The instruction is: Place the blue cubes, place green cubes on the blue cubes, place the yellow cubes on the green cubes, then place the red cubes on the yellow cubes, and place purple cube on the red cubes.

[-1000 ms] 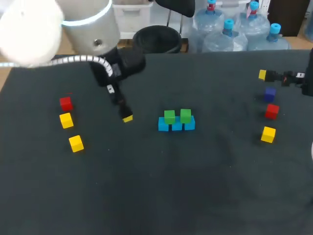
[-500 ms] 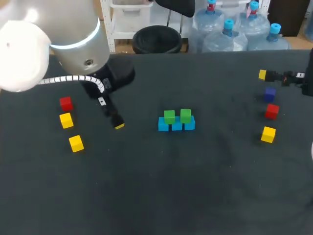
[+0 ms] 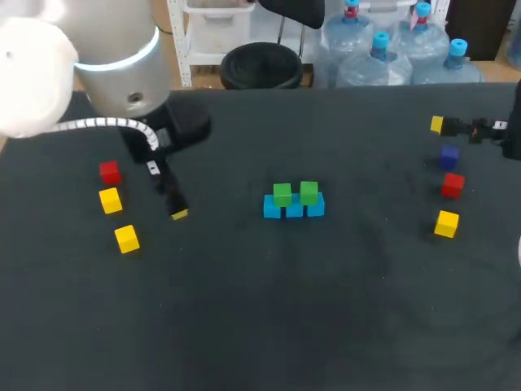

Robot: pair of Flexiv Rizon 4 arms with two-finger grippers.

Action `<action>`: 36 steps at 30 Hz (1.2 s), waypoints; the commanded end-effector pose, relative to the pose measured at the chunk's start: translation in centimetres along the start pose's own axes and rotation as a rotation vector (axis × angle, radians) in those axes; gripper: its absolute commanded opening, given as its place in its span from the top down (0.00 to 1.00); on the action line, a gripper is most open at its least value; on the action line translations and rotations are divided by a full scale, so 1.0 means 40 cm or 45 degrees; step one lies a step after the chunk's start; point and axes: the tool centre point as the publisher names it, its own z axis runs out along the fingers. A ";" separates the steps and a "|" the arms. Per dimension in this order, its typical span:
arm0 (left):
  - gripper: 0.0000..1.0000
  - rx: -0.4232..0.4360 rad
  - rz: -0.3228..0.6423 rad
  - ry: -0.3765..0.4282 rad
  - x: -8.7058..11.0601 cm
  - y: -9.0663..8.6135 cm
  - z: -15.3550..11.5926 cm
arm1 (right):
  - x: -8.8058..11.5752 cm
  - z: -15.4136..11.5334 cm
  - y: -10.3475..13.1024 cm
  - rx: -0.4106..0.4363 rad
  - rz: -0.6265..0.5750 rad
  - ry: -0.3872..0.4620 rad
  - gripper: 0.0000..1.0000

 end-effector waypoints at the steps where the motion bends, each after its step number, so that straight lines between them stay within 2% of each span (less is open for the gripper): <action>1: 0.00 0.037 0.042 0.022 0.043 0.020 0.015 | -0.001 -0.002 -0.001 -0.003 0.001 0.002 0.00; 7: 0.00 0.044 0.052 0.081 0.096 0.020 0.032 | -0.001 -0.002 -0.001 -0.003 0.001 0.002 0.00; 15: 0.00 0.049 -0.005 0.096 0.119 0.015 0.061 | -0.001 -0.002 -0.001 -0.003 0.001 0.002 0.00; 26: 0.00 0.059 -0.006 0.163 0.163 0.010 0.075 | -0.001 -0.002 -0.001 -0.003 0.001 0.002 0.00; 36: 0.00 0.085 -0.064 0.167 0.202 0.004 0.102 | -0.001 -0.002 -0.001 -0.003 0.001 0.002 0.00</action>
